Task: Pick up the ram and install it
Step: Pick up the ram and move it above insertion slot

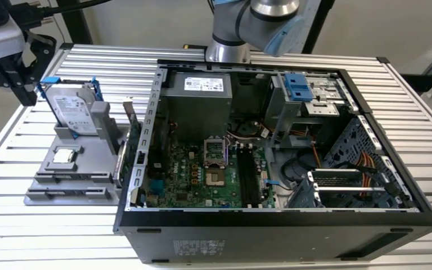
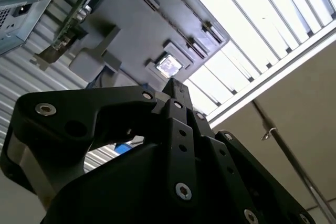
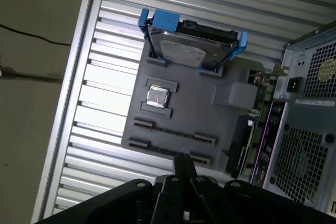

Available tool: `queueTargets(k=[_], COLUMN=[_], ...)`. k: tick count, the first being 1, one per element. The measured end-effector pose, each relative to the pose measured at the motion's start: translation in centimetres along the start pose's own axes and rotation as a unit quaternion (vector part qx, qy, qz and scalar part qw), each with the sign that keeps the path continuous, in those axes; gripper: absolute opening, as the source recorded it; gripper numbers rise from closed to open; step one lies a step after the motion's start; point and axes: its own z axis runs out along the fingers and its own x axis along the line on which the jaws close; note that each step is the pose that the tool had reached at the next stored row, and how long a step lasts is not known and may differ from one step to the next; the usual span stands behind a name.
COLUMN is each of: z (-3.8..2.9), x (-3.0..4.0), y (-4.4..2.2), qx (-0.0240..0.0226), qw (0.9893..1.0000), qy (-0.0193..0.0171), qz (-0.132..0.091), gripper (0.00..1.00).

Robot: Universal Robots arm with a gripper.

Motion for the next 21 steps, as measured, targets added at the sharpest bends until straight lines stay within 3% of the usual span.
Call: queueTargets(k=[11, 21], z=[0.0, 0.0], x=[0.0, 0.0], y=[0.0, 0.0], qx=[0.0006, 0.0012], qw=[0.999, 0.9961], qy=[0.0022, 0.0043], qz=[-0.045, -0.089], gripper=[0.0, 0.0])
